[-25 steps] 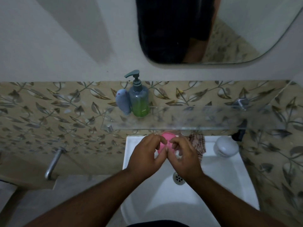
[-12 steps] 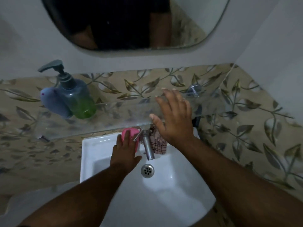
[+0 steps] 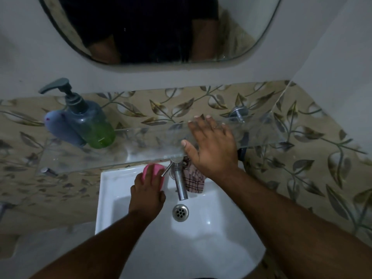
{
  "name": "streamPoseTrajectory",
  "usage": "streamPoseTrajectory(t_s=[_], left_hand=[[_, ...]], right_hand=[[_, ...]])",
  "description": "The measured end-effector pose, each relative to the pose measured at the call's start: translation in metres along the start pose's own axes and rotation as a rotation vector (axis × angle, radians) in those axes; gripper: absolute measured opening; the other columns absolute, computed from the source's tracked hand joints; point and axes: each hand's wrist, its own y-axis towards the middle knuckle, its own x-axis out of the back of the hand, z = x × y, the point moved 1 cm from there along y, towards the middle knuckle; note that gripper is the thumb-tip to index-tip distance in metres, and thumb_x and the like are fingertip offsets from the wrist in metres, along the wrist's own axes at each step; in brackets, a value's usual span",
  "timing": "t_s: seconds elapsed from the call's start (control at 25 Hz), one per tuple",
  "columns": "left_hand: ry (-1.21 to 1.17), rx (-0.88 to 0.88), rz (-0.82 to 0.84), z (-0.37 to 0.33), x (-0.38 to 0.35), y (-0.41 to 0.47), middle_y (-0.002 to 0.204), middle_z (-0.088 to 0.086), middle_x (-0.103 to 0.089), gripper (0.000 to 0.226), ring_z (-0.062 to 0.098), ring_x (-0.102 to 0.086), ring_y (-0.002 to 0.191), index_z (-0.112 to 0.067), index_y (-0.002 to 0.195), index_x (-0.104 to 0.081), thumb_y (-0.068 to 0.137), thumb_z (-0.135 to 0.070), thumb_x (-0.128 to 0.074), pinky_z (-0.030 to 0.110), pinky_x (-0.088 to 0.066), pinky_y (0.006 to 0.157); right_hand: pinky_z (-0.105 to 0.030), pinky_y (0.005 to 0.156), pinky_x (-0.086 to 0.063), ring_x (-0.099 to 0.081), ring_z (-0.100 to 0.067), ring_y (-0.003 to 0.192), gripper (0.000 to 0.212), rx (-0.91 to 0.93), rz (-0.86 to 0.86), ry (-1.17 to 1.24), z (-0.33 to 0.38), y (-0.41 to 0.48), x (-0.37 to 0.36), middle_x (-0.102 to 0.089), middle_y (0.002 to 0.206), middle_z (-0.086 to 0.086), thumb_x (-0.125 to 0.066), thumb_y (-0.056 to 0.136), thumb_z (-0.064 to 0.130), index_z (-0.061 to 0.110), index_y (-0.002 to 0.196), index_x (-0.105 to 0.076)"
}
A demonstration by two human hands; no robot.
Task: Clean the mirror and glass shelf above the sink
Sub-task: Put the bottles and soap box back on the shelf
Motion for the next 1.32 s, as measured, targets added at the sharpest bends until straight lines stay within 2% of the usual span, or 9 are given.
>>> streamPoseTrajectory(t_s=[0.16,0.32,0.4,0.56,0.64,0.8,0.88,1.08,1.32], left_hand=[[0.034,-0.108,-0.011,0.021,0.015,-0.054,0.171,0.016,-0.027,0.087,0.047,-0.052,0.128,-0.03,0.164,-0.034,0.083,-0.044,-0.064,0.055,-0.056,0.093],[-0.045,-0.264,-0.017,0.005,0.057,-0.104,0.173,0.006,-0.029,0.086,0.039,-0.049,0.133,-0.038,0.162,-0.036,0.083,-0.042,-0.068,0.052,-0.052,0.106],[-0.101,-0.362,-0.092,-0.014,0.088,-0.119,0.173,0.002,-0.031,0.083,0.035,-0.047,0.135,-0.038,0.159,-0.044,0.082,-0.037,-0.075,0.049,-0.047,0.111],[-0.168,-0.473,-0.39,-0.054,0.154,-0.12,0.169,0.01,-0.038,0.074,0.033,-0.046,0.141,-0.025,0.15,-0.058,0.08,-0.027,-0.081,0.042,-0.036,0.118],[-0.149,-0.426,-0.525,-0.067,0.186,-0.1,0.167,0.012,-0.039,0.077,0.036,-0.045,0.143,-0.023,0.152,-0.052,0.082,-0.026,-0.081,0.043,-0.035,0.116],[-0.086,-0.301,-0.595,-0.074,0.225,-0.036,0.169,0.005,-0.037,0.072,0.038,-0.043,0.141,-0.023,0.156,-0.052,0.088,-0.035,-0.074,0.048,-0.04,0.114],[-0.076,-0.261,-0.578,-0.077,0.231,-0.01,0.168,0.003,-0.041,0.071,0.038,-0.045,0.139,-0.024,0.155,-0.053,0.088,-0.039,-0.07,0.048,-0.042,0.111],[-0.007,-0.164,-0.489,-0.07,0.222,0.018,0.164,0.006,-0.047,0.072,0.041,-0.046,0.137,-0.024,0.152,-0.055,0.085,-0.05,-0.06,0.052,-0.05,0.104],[-0.024,-0.137,-0.447,-0.073,0.216,0.017,0.161,0.005,-0.051,0.069,0.039,-0.051,0.136,-0.025,0.152,-0.054,0.088,-0.049,-0.058,0.05,-0.052,0.105]], right_hand=[[-0.06,0.129,-0.031,-0.039,-0.029,0.164,0.078,-0.009,0.057,0.001,0.002,0.001,0.004,-0.046,0.174,-0.004,-0.021,0.105,0.066,0.023,0.165,-0.048],[-0.06,0.129,-0.032,-0.04,-0.029,0.163,0.08,-0.011,0.062,0.017,0.003,0.001,0.007,-0.048,0.173,-0.005,-0.019,0.104,0.065,0.022,0.164,-0.05],[-0.06,0.129,-0.031,-0.04,-0.03,0.163,0.082,-0.015,0.077,0.028,0.003,0.002,0.009,-0.048,0.173,-0.006,-0.018,0.103,0.065,0.022,0.165,-0.049],[-0.06,0.13,-0.028,-0.037,-0.029,0.165,0.086,-0.012,0.109,0.049,0.004,0.003,0.014,-0.045,0.175,-0.006,-0.012,0.101,0.067,0.023,0.166,-0.047],[-0.06,0.131,-0.026,-0.034,-0.028,0.166,0.088,-0.014,0.123,0.046,0.005,0.001,0.016,-0.042,0.176,-0.005,-0.009,0.1,0.068,0.024,0.167,-0.044],[-0.06,0.13,-0.028,-0.038,-0.027,0.164,0.083,-0.026,0.109,0.049,0.006,-0.001,0.018,-0.047,0.174,-0.004,-0.015,0.101,0.066,0.024,0.165,-0.049],[-0.06,0.13,-0.028,-0.039,-0.027,0.164,0.082,-0.029,0.112,0.059,0.006,-0.002,0.018,-0.048,0.173,-0.004,-0.018,0.102,0.066,0.024,0.164,-0.05],[-0.06,0.133,-0.022,-0.03,-0.025,0.168,0.091,-0.03,0.142,0.076,0.007,0.0,0.023,-0.039,0.178,-0.002,-0.006,0.097,0.069,0.026,0.169,-0.042],[-0.059,0.134,-0.019,-0.026,-0.024,0.169,0.093,-0.031,0.15,0.088,0.007,0.0,0.026,-0.035,0.18,-0.002,-0.002,0.096,0.07,0.027,0.17,-0.038]])
